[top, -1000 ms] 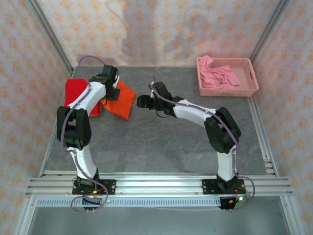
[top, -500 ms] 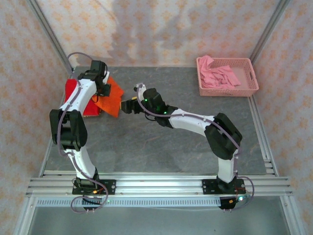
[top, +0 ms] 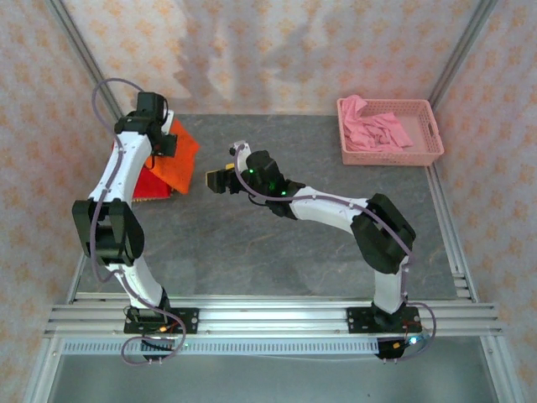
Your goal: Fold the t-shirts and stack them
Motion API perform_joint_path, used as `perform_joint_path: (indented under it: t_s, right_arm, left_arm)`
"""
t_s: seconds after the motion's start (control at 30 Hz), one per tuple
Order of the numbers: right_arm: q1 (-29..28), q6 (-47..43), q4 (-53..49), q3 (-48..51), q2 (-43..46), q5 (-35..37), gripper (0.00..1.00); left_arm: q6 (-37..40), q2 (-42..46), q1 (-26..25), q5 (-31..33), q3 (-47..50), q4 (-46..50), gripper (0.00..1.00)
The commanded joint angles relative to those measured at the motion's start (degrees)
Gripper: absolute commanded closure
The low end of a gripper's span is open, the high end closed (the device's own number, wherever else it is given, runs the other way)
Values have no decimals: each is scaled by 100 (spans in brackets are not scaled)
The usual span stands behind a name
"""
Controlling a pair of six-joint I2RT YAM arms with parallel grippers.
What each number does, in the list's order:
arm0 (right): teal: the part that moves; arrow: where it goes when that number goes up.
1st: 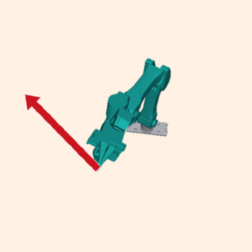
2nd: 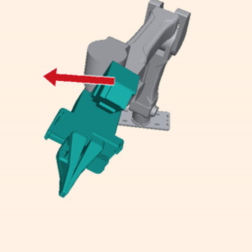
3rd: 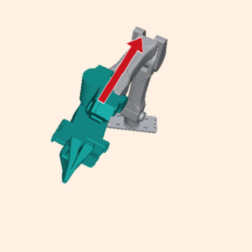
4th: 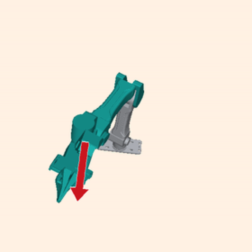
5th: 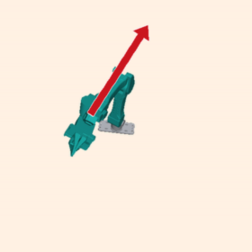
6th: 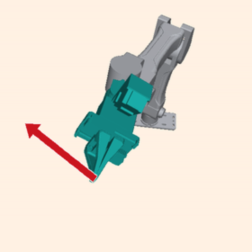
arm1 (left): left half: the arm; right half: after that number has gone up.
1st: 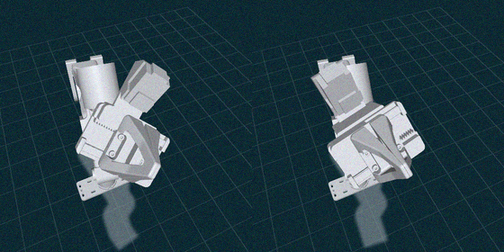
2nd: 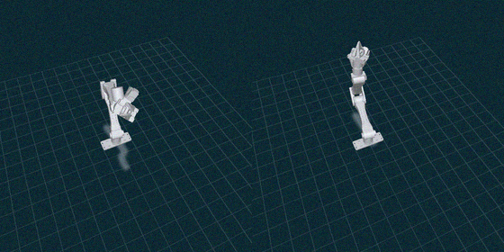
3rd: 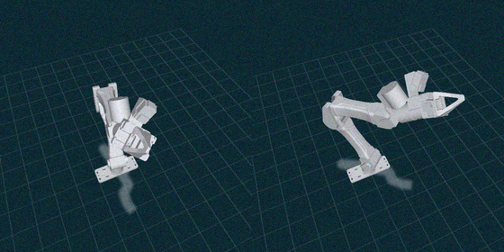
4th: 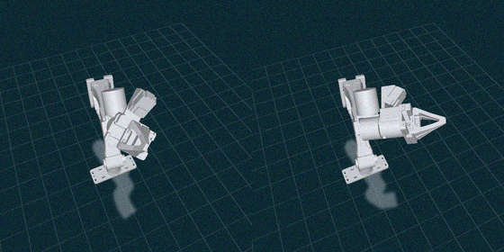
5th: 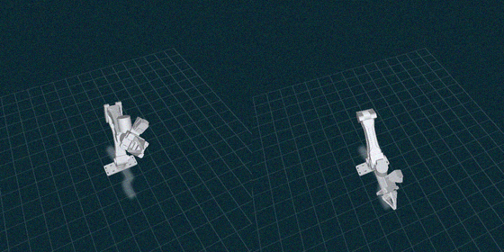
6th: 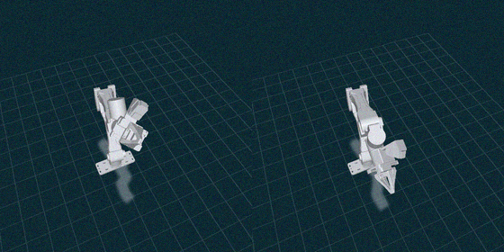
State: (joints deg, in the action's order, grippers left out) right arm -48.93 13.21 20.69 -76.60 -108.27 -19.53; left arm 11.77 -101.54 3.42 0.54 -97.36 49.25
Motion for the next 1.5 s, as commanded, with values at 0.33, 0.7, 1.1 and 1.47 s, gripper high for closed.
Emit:
perform_joint_path:
  t_s: [0.33,0.7,1.1,1.47]
  right_arm:
    - [5,-58,287,38,131,-59,21]
    - [4,19,320,5,72,-84,21]
    - [-3,77,331,-6,67,-157,21]
    - [-1,146,357,-52,3,-193,21]
  left_arm:
    - [339,309,373,268,-515,436,100]
    - [244,157,581,-357,-638,414,100]
    - [234,70,601,-663,-994,322,100]
    - [296,-202,863,-455,-846,253,100]
